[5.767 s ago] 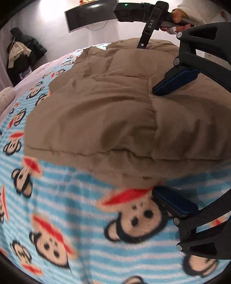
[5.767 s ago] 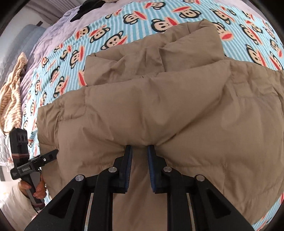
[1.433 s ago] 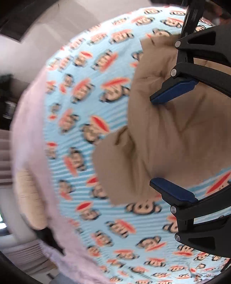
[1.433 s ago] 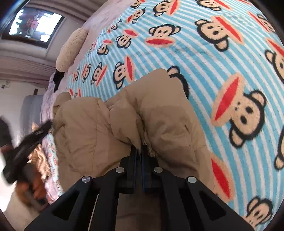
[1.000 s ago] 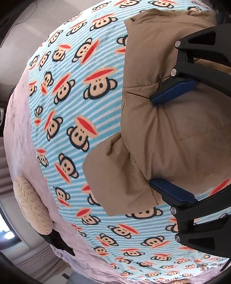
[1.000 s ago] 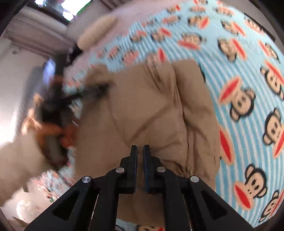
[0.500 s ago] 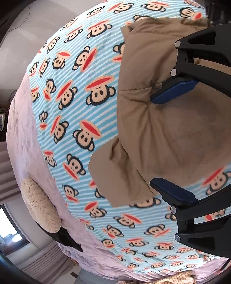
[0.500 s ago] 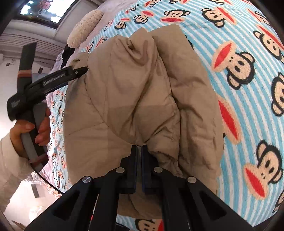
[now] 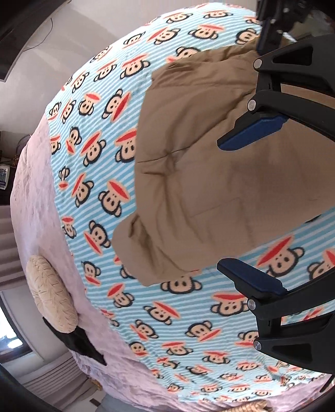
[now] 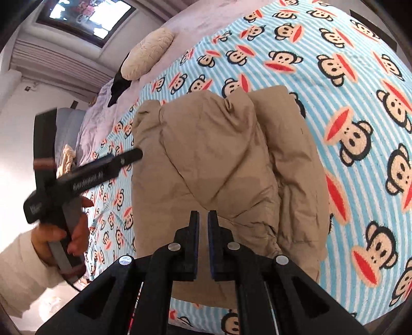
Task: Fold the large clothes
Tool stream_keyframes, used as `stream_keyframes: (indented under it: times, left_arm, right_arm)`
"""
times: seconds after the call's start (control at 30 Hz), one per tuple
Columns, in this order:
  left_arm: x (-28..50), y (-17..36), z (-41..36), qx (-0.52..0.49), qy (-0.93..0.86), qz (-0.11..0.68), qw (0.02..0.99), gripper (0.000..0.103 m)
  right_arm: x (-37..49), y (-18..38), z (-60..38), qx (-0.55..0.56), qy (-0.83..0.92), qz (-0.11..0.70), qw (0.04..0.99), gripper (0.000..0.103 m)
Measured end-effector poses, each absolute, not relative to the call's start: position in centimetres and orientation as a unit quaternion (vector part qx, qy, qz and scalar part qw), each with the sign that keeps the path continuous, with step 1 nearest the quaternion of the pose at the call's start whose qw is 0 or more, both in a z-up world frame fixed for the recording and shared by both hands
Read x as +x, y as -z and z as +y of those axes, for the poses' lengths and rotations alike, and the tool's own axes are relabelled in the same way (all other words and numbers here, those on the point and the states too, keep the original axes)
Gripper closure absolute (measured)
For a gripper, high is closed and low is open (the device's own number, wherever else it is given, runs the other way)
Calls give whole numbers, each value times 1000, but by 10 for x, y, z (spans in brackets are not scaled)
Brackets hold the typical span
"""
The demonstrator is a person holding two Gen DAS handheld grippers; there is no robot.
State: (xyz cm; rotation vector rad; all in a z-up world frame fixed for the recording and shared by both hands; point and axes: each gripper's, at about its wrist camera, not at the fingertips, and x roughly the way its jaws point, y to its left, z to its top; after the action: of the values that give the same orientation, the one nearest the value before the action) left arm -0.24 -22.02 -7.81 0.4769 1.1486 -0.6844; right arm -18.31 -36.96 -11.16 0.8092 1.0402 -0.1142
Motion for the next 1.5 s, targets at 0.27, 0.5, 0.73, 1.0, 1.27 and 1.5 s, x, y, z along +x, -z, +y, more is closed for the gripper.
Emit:
stream_keyframes:
  times: [0.27, 0.5, 0.73, 1.0, 1.27, 1.5]
  left_arm:
    - [-10, 70, -175, 196, 330, 528, 758, 0]
    - [-3, 72, -130, 162, 317, 547, 758, 0]
    - [-1, 74, -87, 143, 297, 565, 756, 0]
    - [-1, 90, -68, 133, 298, 593, 736, 0]
    - [-4, 88, -74, 126, 294, 596, 736, 0]
    - [-7, 88, -92, 115, 261, 604, 744, 0]
  right_arm:
    - [-180, 106, -364, 373, 89, 479, 790, 96]
    - [-170, 103, -347, 374, 106, 489, 781, 96]
    - [-157, 107, -326, 366, 109, 515, 767, 95]
    - [-151, 98, -312, 341, 134, 529, 765, 39]
    - [-150, 96, -318, 319, 153, 546, 760, 29]
    - [-146, 97, -343, 310, 135, 556, 759, 22]
